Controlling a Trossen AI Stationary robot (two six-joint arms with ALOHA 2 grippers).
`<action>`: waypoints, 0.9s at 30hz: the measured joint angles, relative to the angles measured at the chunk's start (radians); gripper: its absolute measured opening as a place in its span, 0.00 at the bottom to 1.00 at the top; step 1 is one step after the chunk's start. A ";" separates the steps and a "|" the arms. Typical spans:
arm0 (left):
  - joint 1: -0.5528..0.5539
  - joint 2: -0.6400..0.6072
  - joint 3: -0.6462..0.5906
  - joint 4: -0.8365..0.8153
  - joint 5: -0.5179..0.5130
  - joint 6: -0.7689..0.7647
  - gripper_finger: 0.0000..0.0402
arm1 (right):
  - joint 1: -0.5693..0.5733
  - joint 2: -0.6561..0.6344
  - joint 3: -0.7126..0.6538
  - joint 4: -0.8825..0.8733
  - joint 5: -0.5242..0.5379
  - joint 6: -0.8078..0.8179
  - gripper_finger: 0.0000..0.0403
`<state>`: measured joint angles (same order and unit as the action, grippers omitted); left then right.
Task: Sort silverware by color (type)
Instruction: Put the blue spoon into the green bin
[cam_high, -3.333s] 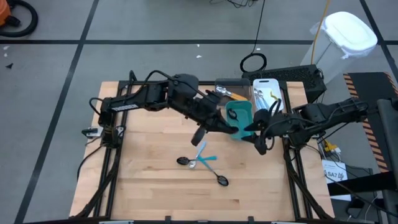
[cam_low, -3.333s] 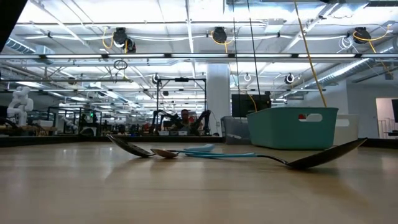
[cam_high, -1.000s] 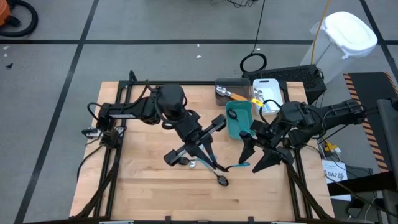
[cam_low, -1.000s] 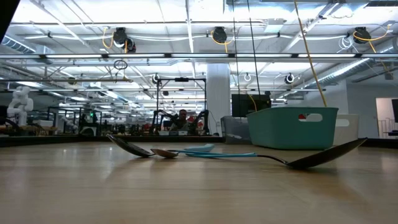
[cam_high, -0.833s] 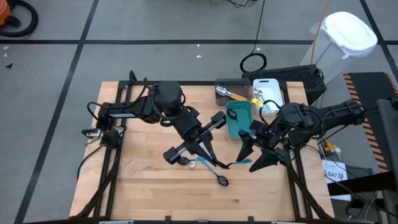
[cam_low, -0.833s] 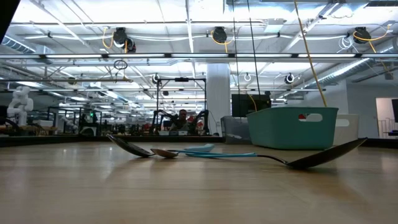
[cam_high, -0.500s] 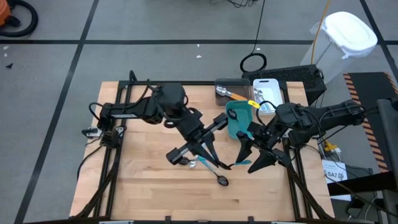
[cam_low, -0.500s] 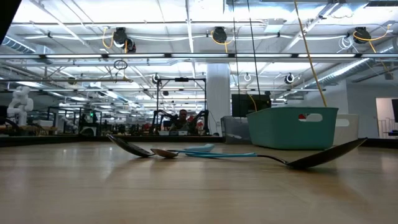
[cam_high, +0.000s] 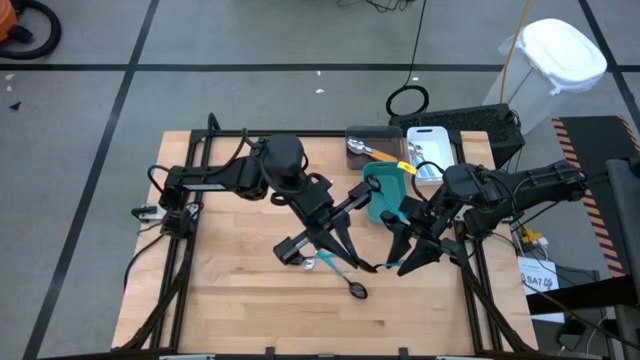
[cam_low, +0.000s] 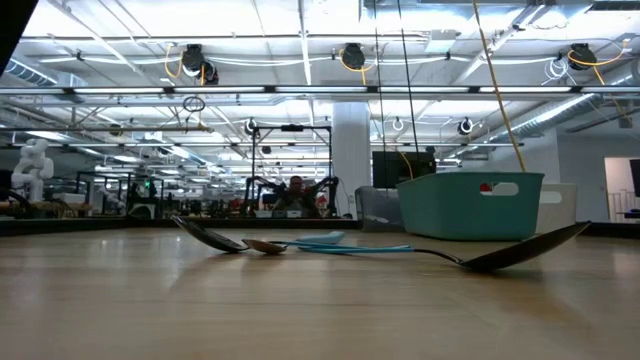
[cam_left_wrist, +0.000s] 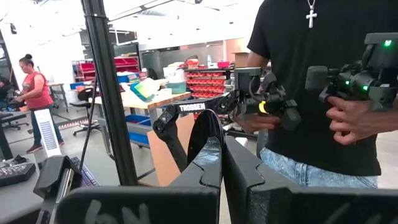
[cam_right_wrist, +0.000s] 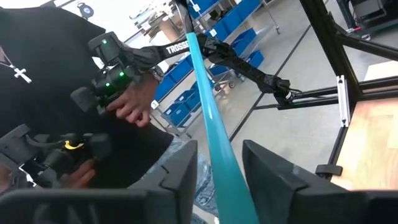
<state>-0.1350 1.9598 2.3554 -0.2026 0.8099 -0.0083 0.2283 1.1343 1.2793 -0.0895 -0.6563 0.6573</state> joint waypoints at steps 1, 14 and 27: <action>0.000 0.000 0.000 0.000 0.001 -0.003 0.00 | 0.000 0.000 0.000 0.000 0.000 -0.002 0.28; -0.008 -0.001 0.001 -0.012 -0.116 -0.069 0.03 | 0.002 -0.003 0.001 -0.001 -0.022 -0.052 0.11; -0.023 -0.011 0.001 -0.043 -0.453 -0.138 0.43 | -0.001 -0.046 0.000 -0.096 0.034 -0.034 0.11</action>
<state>-0.1577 1.9486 2.3562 -0.2460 0.3569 -0.1460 0.2275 1.0882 1.2789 -0.1855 -0.6228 0.6231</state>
